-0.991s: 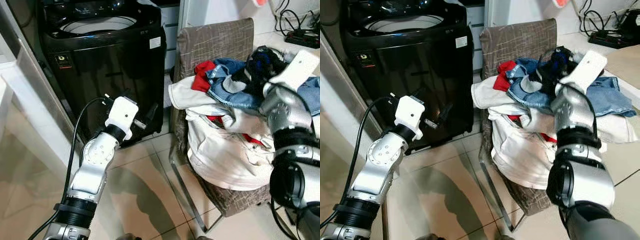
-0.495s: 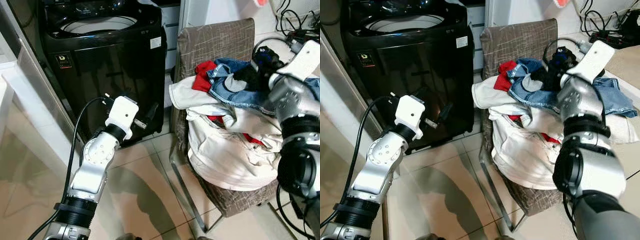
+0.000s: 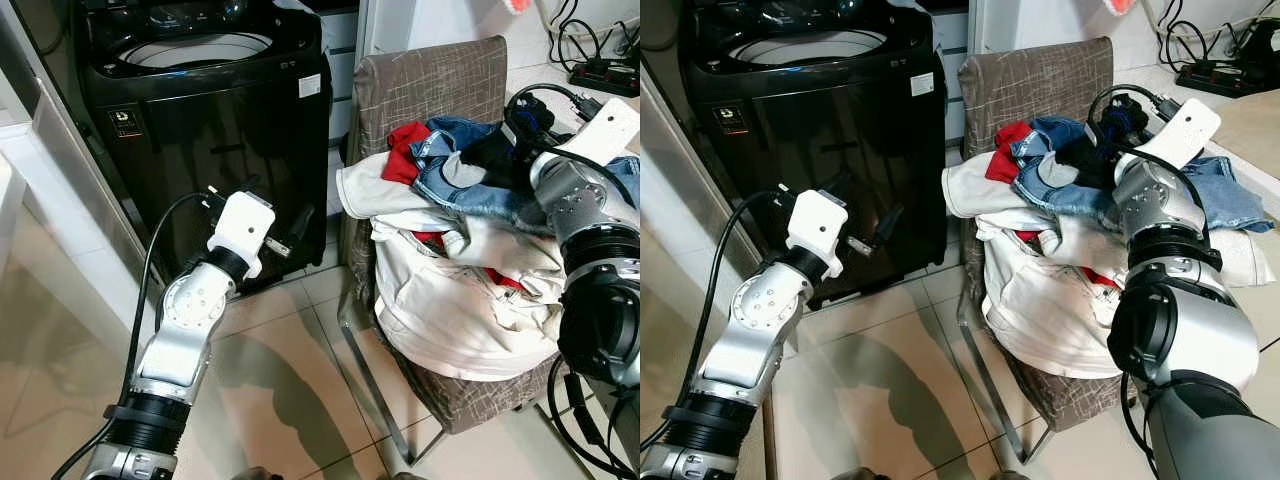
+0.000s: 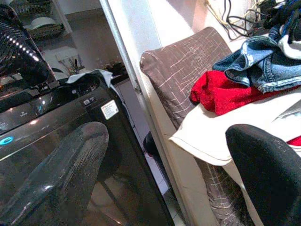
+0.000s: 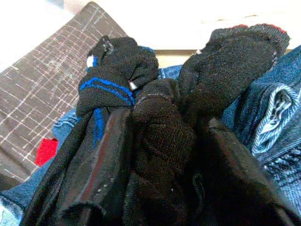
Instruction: Clothes washing
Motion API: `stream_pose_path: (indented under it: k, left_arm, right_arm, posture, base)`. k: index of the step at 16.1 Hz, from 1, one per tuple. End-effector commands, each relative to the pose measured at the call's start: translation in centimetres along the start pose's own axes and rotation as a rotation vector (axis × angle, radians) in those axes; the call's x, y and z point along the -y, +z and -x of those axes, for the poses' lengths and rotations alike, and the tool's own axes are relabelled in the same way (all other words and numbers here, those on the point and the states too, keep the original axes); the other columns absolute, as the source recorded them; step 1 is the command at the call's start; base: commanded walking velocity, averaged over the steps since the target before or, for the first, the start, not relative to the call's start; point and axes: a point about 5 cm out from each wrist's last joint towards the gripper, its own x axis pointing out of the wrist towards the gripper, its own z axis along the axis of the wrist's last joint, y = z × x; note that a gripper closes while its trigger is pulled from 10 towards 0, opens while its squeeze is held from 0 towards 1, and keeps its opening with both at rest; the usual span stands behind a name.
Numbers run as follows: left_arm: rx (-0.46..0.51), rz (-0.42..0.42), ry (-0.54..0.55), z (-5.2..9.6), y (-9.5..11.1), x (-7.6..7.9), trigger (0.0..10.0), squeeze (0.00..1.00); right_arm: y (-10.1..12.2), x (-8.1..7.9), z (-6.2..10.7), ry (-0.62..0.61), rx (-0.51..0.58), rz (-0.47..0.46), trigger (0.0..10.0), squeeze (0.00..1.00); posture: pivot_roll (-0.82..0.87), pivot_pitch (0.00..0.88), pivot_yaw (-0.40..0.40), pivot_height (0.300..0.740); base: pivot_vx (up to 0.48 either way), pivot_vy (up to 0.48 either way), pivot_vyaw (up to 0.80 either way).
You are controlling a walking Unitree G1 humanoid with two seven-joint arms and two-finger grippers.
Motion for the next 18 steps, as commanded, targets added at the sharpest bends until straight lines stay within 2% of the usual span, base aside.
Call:
stream_pose_path:
  k: [1,3,4,5,7,10,14,16,17,18]
  left_arm:
    - [0.004,-0.015,-0.006,-0.2,0.2,-0.2,10.0,0.0]
    - [0.001,-0.015,-0.007,-0.2,0.2,0.0,10.0,0.0]
    - [0.001,-0.016,-0.006,-0.1,0.2,0.0,10.0,0.0]
    - [0.0,-0.016,-0.005,-0.1,0.2,0.0,10.0,0.0]
    - [0.0,-0.014,-0.004,-0.1,0.2,0.0,10.0,0.0]
    - [0.002,-0.01,-0.004,-0.1,0.2,0.0,10.0,0.0]
    - [0.007,-0.001,-0.006,-0.1,0.3,0.1,10.0,0.0]
    - [0.009,0.006,-0.006,-0.1,0.3,0.2,10.0,0.0]
    - [0.01,0.008,-0.007,-0.1,0.4,0.2,10.0,0.0]
    - [0.012,0.009,-0.008,-0.2,0.4,0.3,10.0,0.0]
  right_arm:
    - [0.2,-0.5,0.0,0.022,-0.004,-0.003,0.0,0.0]
    - [-0.1,-1.1,0.1,0.062,0.034,0.076,0.0,0.0]
    - [-0.1,-1.1,0.1,0.063,0.038,0.087,0.0,0.0]
    - [-0.2,-1.4,0.2,0.088,0.073,0.152,0.0,0.0]
    - [-0.6,-1.8,0.4,0.122,0.118,0.197,0.0,0.0]
    - [0.3,-2.5,1.0,0.149,0.26,0.31,0.0,0.0]
    - [2.6,-2.1,1.9,0.081,0.426,0.394,0.0,0.0]
    - [3.3,-2.0,2.4,0.064,0.483,0.404,0.0,0.0]
    - [3.5,-1.9,2.6,0.065,0.503,0.426,0.0,0.0]
    - [3.3,-1.6,2.3,0.058,0.474,0.406,0.0,0.0]
  posture:
    - [-0.02,0.0,0.01,0.74]
    - [-0.02,0.0,0.007,0.74]
    - [-0.02,0.0,0.007,0.74]
    - [-0.02,0.0,0.007,0.74]
    - [-0.03,0.0,0.007,0.74]
    - [-0.03,0.0,0.009,0.74]
    - [-0.03,0.0,0.009,0.74]
    - [-0.04,0.0,0.009,0.74]
    - [-0.04,0.0,0.01,0.74]
    - [-0.04,0.0,0.01,0.74]
  base:
    - [0.0,0.0,0.0]
    - [0.0,0.0,0.0]
    - [0.0,0.0,0.0]
    - [0.0,0.0,0.0]
    - [0.0,0.0,0.0]
    - [0.0,0.0,0.0]
    - [0.0,0.0,0.0]
    - [0.0,0.0,0.0]
    - [0.0,0.0,0.0]
    - [0.0,0.0,0.0]
